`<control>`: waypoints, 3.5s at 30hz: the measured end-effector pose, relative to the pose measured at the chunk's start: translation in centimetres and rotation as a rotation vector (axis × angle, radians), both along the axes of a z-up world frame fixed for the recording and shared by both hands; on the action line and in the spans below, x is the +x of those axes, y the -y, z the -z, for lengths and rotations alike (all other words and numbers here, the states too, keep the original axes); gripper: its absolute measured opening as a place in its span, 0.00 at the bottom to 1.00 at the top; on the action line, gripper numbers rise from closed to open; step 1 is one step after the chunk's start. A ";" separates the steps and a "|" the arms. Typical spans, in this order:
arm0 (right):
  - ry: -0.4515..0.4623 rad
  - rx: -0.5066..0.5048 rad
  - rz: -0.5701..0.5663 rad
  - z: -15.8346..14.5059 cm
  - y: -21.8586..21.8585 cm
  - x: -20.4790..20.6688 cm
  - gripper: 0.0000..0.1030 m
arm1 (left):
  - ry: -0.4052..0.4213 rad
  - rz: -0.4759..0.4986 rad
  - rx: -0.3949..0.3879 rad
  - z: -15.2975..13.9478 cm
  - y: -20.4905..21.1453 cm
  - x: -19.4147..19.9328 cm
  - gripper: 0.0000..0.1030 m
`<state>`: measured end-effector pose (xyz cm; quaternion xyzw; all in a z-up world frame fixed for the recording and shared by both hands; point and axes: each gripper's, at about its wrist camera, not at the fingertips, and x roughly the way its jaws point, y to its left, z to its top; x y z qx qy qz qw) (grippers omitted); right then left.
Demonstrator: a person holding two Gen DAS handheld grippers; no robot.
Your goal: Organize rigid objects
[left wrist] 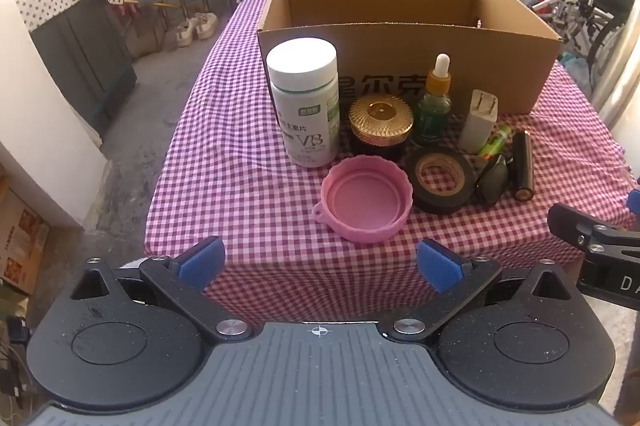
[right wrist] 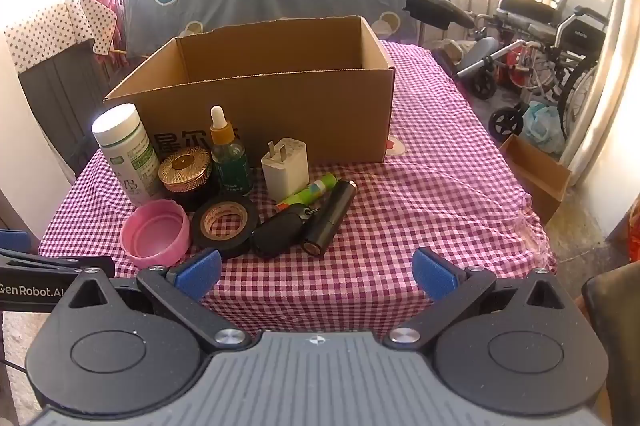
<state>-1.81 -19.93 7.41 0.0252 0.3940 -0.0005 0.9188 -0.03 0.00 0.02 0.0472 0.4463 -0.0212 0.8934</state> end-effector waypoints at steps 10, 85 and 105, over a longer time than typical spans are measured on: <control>0.008 0.002 0.001 -0.7 0.0 0.1 1.00 | 0.000 -0.023 -0.019 -0.1 -0.3 0.2 1.00; -0.013 0.011 -0.019 -0.4 -0.7 0.0 1.00 | -0.015 -0.054 -0.011 -0.1 -0.9 0.1 1.00; 0.119 0.176 0.121 -0.3 6.4 -0.2 1.00 | 0.071 0.164 -0.115 -0.3 1.4 0.6 1.00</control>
